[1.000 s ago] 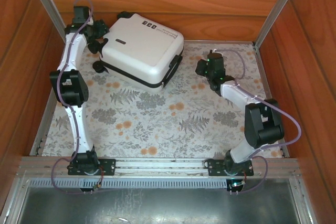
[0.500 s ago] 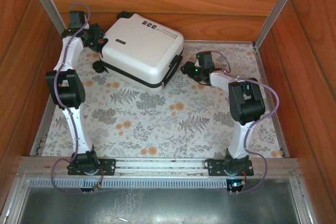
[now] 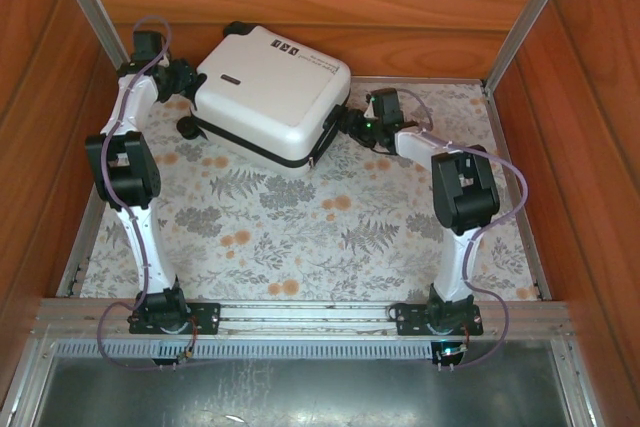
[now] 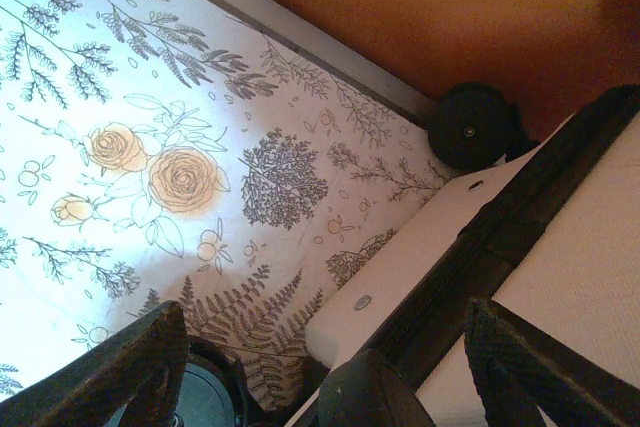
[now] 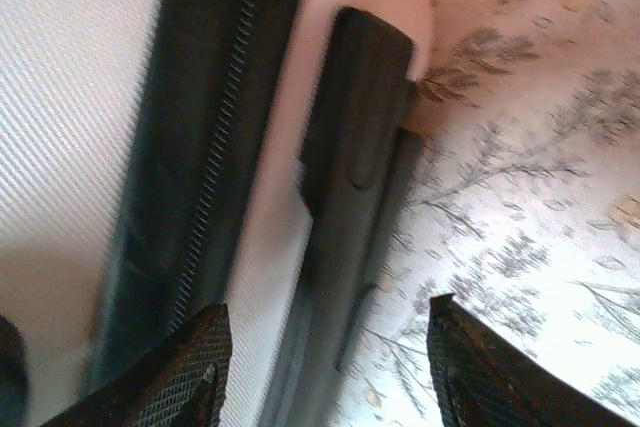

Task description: Pack the luggage

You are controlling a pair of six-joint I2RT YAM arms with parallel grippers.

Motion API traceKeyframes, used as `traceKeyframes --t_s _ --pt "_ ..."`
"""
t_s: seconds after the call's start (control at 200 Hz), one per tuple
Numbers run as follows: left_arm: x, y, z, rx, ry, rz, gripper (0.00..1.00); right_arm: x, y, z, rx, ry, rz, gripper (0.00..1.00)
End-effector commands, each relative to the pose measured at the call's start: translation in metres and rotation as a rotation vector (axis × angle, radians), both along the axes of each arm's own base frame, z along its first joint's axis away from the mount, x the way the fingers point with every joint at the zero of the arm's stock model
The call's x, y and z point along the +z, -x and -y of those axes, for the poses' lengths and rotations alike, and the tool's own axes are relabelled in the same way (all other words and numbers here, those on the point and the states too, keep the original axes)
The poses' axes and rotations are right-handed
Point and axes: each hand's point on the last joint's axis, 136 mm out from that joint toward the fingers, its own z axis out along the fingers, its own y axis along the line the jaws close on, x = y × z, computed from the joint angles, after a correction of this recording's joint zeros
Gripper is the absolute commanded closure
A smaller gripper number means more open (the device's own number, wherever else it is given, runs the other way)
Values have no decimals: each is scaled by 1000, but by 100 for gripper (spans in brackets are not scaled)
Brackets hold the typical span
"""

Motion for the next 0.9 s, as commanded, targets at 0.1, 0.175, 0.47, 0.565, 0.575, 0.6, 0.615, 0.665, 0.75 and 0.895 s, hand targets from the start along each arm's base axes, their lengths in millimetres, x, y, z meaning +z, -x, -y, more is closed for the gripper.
traceKeyframes --t_s 0.1,0.175,0.47,0.565,0.575,0.6,0.615,0.665,0.75,0.895 --pt "-36 38 39 -107 59 -164 25 -25 10 -31 94 41 -100 47" --pt "-39 44 41 -109 67 -179 25 -35 13 -35 107 65 -128 50" --pt "-67 88 48 -117 75 -263 28 -77 26 -32 124 142 -225 68" --pt "-71 99 48 -117 72 -265 29 -87 26 -30 125 162 -242 68" --pt "-71 100 48 -118 72 -265 29 -87 26 -30 127 163 -244 68" --pt "-71 101 48 -118 72 -265 29 -88 25 -30 133 168 -246 69" --pt "-71 102 48 -119 72 -265 29 -89 26 -31 137 171 -248 70" --pt "-70 105 49 -122 76 -263 29 -89 24 -32 147 177 -246 75" --pt "-66 111 54 -126 98 -263 32 -87 26 -34 169 191 -235 86" --pt "-58 131 58 -120 101 -260 34 -76 38 -38 215 233 -198 99"
